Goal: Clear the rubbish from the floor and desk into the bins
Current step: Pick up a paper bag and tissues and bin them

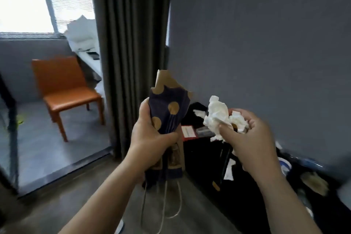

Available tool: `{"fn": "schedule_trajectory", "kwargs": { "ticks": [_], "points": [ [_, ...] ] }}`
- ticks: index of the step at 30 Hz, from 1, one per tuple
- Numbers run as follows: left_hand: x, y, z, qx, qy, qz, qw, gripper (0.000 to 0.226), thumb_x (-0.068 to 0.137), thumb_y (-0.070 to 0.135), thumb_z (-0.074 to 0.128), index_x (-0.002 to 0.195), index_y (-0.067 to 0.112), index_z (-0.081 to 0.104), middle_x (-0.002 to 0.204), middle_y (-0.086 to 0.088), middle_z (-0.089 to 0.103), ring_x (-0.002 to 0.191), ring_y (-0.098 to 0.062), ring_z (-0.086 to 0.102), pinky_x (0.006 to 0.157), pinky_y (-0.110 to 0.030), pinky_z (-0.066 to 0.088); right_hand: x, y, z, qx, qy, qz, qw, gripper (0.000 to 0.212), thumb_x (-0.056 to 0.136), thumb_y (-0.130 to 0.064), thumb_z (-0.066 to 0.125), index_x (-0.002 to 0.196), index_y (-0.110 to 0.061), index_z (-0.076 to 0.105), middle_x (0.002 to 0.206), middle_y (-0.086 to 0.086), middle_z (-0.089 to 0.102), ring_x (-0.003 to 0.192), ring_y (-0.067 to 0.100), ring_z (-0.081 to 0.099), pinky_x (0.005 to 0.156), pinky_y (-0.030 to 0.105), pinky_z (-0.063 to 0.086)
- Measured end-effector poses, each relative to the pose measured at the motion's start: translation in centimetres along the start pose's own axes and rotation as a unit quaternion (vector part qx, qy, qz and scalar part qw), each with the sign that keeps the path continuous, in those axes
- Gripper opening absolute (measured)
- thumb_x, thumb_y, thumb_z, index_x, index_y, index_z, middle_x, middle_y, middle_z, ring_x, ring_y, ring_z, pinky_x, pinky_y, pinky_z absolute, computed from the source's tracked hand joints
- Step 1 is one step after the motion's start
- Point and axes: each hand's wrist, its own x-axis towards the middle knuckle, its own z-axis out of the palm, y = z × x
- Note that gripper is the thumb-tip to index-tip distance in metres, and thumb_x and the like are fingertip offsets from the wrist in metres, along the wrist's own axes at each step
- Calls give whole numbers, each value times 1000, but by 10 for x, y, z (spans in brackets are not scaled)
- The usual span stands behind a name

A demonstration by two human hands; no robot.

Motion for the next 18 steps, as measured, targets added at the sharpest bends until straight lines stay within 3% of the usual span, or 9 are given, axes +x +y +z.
{"fn": "schedule_trajectory", "kwargs": {
  "ticks": [4,8,11,14,18],
  "points": [
    [-14,34,55,-46,-117,39,991,76,65,9,80,121,39,39,92,17,62,76,16,57,55,-1,42,-42,-9,-72,-50,141,22,988,13,78,-16,74,85,-25,67,73,-1,68,62,15,61,56,19,46],
    [-53,76,123,-84,-241,85,963,79,68,11,80,128,34,35,99,15,60,75,6,58,53,-4,43,-105,-21,-152,-121,266,32,956,13,78,-15,73,82,-26,67,71,-4,66,60,13,58,53,23,46],
    [-98,113,170,-124,-334,119,927,85,68,16,82,133,36,31,103,24,54,85,5,55,54,-5,44,-158,-38,-211,-171,359,39,917,17,79,-16,73,84,-31,66,75,-13,67,63,5,59,53,15,44],
    [-153,150,212,-149,-410,151,887,84,66,16,83,131,36,34,105,23,56,91,0,57,58,-10,43,-218,-54,-261,-199,439,47,875,24,78,-11,72,80,-34,65,72,-12,65,56,2,53,49,12,39],
    [-244,214,258,-180,-504,188,824,78,70,11,78,124,41,29,97,30,45,80,9,49,55,-7,37,-307,-80,-321,-231,533,73,811,23,78,-11,70,81,-33,66,69,-8,64,57,7,52,51,17,41]
  ]
}}
